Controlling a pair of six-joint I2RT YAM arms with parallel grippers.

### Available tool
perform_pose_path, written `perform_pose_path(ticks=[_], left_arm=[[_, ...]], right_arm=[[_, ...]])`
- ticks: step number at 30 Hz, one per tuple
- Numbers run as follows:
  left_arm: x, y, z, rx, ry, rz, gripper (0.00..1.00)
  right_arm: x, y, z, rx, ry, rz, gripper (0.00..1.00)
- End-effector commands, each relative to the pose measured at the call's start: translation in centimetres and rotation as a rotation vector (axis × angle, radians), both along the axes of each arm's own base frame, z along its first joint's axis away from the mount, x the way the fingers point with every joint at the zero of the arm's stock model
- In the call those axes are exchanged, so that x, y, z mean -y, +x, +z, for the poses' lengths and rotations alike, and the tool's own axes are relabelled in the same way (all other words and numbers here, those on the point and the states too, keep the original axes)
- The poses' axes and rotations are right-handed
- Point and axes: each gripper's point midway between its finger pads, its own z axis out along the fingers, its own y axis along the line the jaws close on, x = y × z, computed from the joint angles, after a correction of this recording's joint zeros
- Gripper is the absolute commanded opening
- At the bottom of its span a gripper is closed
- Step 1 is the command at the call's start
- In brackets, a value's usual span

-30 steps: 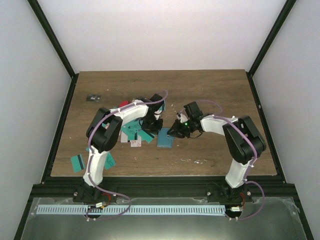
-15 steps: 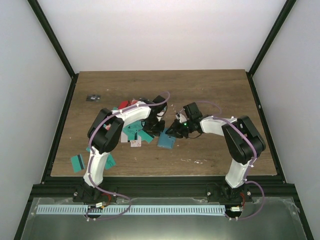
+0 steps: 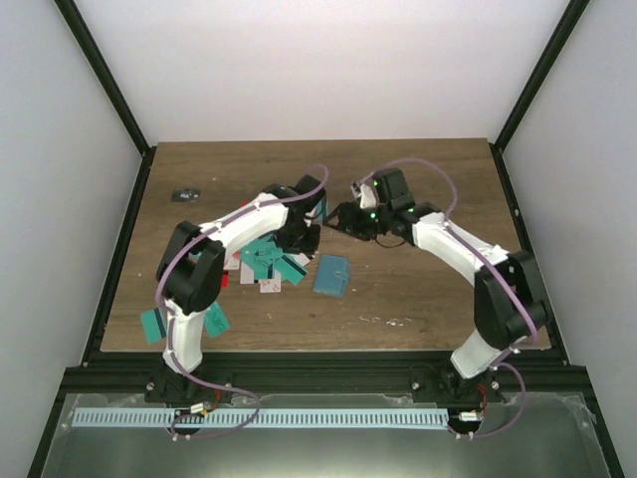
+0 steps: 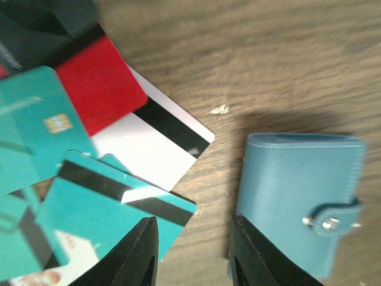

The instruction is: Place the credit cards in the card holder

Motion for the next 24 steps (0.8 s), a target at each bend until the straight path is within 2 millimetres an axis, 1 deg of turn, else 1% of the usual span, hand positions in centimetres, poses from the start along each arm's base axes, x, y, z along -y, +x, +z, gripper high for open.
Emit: perform_pose_path(ticks=[1,4,6,7,8,9,11,12,13,15,16,18,19,20,21,22,23,24], left_arm=[[-1.4,2.4,7.4,0.185,-0.039,0.047,0.4],[-3.0,3.0,11.1,0.279,-0.056,0.079,0.55],[-4.2,3.2,13.4,0.348,-0.068,0.1,0.62],[-5.0,3.3,14.4,0.381,-0.069,0.112,0.68],[-5.8,3.3,15.3,0.413,-0.066,0.125,0.85],[-6.7,3.4,16.0,0.445,-0.06,0.142,0.99],[-8.6,3.5,17.1,0.499,-0.046,0.183,1.0],[-9.7,3.7,17.7,0.533,-0.033,0.208,1.0],[-10.9,3.7,18.1,0.568,-0.006,0.238,1.0],[-13.5,3.8,19.2,0.656,0.047,0.293,1.0],[-14.5,3.9,19.6,0.705,0.069,0.309,1.0],[-16.4,3.6,20.1,0.8,0.112,0.33,1.0],[-17.4,3.5,20.0,0.852,0.131,0.348,1.0],[-18.3,3.3,19.8,0.905,0.143,0.363,1.0],[-19.1,3.0,20.0,0.97,0.145,0.382,1.0],[-20.0,2.4,19.7,1.025,0.149,0.397,1.0],[-20.9,1.5,20.1,1.104,0.139,0.421,1.0],[-21.4,0.9,19.8,1.162,0.137,0.42,0.98]], right_arm=[[2.4,1.1,6.7,0.186,-0.02,-0.037,0.68],[4.8,1.3,9.5,0.262,-0.043,-0.097,0.83],[6.7,1.4,11.2,0.326,-0.076,-0.143,0.97],[7.6,1.5,12.0,0.359,-0.099,-0.17,1.0],[8.7,1.6,12.9,0.4,-0.129,-0.201,1.0],[9.5,1.5,13.8,0.44,-0.153,-0.226,1.0],[10.7,1.4,15.3,0.522,-0.194,-0.262,1.0],[11.4,1.4,15.7,0.553,-0.219,-0.289,1.0],[12.0,1.4,16.0,0.584,-0.243,-0.311,1.0],[13.7,1.6,16.1,0.647,-0.302,-0.381,1.0],[14.6,1.5,15.6,0.67,-0.336,-0.409,1.0],[16.2,1.1,13.9,0.697,-0.398,-0.462,1.0],[17.1,0.9,12.1,0.698,-0.437,-0.49,1.0],[17.9,0.8,12.4,0.736,-0.458,-0.53,1.0],[18.7,0.6,11.2,0.745,-0.492,-0.553,1.0],[19.9,0.5,10.6,0.753,-0.531,-0.604,1.0],[20.7,0.5,10.3,0.758,-0.554,-0.645,1.0],[21.2,0.5,9.7,0.754,-0.576,-0.665,1.0]])
